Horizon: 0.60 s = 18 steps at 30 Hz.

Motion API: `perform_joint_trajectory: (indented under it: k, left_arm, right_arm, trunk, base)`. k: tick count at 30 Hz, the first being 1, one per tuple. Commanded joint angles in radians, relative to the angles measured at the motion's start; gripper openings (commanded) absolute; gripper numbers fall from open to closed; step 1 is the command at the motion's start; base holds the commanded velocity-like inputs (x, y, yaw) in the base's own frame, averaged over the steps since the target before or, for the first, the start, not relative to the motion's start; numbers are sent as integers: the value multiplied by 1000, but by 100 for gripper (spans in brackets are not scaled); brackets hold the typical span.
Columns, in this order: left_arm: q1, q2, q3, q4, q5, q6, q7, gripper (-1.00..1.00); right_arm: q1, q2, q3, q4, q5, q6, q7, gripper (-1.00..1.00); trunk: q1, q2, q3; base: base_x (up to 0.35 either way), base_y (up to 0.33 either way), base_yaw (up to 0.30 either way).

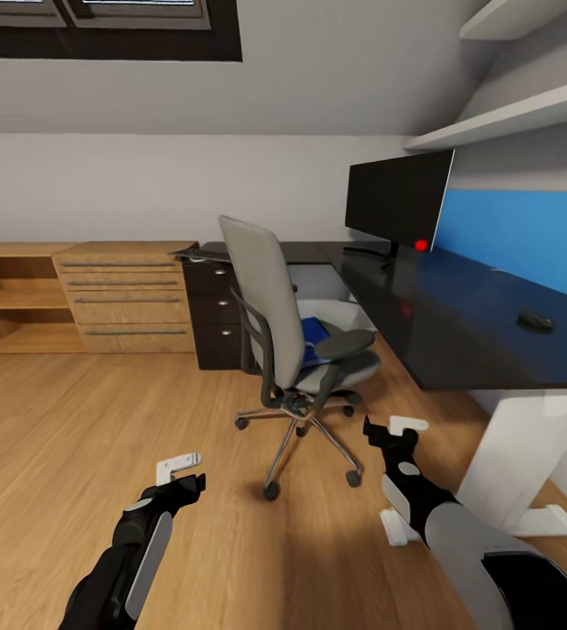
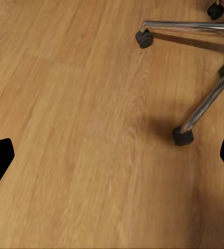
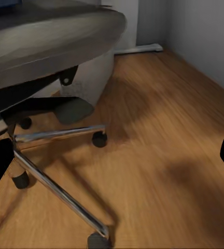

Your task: In the bedroom, organize the workspace by keeping the computer under the desk, ensuring the monitor is on the desk, placing the keyboard on the desk next to the monitor, placing the mouse on the desk next to the keyboard, moving the folder from the swivel chair onto the desk next to the mouse, stacking the notebook on top of the folder with the pen on top of the notebook, and positioning the swivel chair next to the desk.

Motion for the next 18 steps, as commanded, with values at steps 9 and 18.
perform_joint_trajectory:
  k: [9,18]
  left_arm:
    - [0,0,1,-1,12,4,7,100]
    - [0,0,1,-1,12,4,8,100]
  right_arm:
    - [0,1,3,1,-9,-44,1,100]
    - [0,3,3,1,-11,-48,2,100]
  trunk:
    - [0,0,-1]
    - [0,0,-1]
  base:
    - [181,0,0]
    - [258,0,0]
